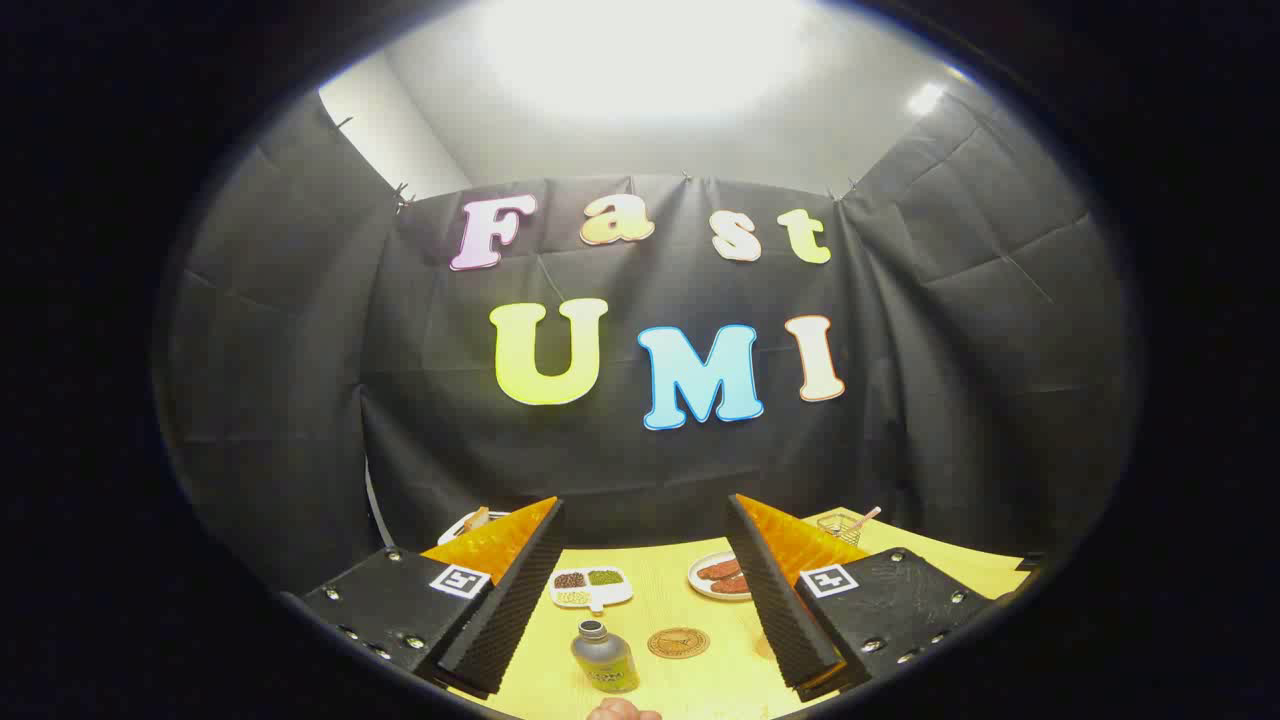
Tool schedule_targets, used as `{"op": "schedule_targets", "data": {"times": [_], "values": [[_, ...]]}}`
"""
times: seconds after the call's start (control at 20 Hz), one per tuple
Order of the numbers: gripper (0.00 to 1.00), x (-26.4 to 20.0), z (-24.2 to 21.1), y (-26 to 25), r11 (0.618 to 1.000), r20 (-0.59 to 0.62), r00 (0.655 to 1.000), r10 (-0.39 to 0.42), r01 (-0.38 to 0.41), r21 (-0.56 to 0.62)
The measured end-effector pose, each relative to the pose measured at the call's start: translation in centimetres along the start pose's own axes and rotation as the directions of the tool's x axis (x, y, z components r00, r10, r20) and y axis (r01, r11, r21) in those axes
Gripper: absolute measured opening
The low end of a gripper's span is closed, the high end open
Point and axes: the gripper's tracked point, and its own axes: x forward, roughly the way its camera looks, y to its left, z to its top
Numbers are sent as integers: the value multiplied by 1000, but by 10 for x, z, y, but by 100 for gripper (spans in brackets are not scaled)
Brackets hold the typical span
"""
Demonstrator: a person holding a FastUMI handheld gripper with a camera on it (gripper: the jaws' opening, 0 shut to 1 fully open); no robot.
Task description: Take the bottle from table, then pour the juice into the cup, finally place the bottle on the coaster
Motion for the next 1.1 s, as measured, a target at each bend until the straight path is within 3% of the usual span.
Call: {"op": "schedule_targets", "data": {"times": [0.7, 1.1], "values": [[97, 3, -18, 10, 1000, -31, 999, 6, -7, -23], [97, 15, -80, 2, 998, -39, 999, -33, 31, -58]]}}
